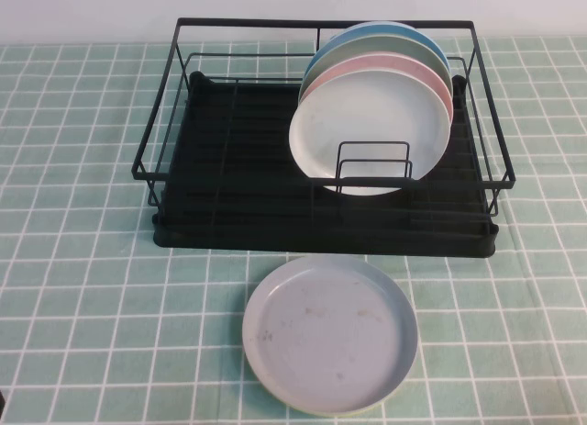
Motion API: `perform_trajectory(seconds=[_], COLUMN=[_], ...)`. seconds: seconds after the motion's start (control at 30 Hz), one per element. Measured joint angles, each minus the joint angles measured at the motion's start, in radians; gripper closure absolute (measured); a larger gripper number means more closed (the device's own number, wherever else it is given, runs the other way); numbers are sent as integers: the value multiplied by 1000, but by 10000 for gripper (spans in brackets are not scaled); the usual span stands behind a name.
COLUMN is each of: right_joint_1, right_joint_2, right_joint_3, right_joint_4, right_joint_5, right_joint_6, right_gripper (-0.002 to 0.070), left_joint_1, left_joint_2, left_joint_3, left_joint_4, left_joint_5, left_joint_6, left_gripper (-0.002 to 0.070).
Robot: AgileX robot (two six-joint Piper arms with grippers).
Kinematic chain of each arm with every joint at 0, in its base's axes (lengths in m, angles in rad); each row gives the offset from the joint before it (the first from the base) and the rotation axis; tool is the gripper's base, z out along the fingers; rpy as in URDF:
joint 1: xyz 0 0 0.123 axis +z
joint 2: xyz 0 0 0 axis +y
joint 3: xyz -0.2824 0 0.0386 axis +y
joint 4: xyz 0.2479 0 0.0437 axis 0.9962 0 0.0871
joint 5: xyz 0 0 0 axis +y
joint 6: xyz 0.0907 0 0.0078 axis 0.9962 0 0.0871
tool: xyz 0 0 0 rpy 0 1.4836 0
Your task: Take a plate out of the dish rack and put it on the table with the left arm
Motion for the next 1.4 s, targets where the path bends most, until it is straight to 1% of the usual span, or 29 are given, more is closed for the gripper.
perform_trajectory(seconds=[0.27, 0.73, 0.83, 0.93, 1.07, 1.13, 1.23, 1.4], right_joint_1=[0, 0, 0, 0, 0, 0, 0, 0], right_joint_2=[0, 0, 0, 0, 0, 0, 0, 0], right_joint_3=[0, 0, 0, 0, 0, 0, 0, 0], right_joint_4=[0, 0, 0, 0, 0, 0, 0, 0], right_joint_5=[0, 0, 0, 0, 0, 0, 0, 0], right_joint_6=[0, 0, 0, 0, 0, 0, 0, 0], right_gripper=[694, 694, 694, 694, 694, 694, 694, 694], left_joint_1=[0, 0, 0, 0, 0, 0, 0, 0], left_joint_2=[0, 0, 0, 0, 0, 0, 0, 0], left_joint_3=[0, 0, 0, 0, 0, 0, 0, 0], left_joint_4=[-21, -21, -21, -38, -113, -129, -139, -143], left_joint_5=[-58, -66, -97, -172, -345, -416, -491, -561], left_joint_6=[-16, -22, -29, -93, -343, -418, -460, -494], left_gripper=[678, 678, 678, 678, 678, 678, 678, 678])
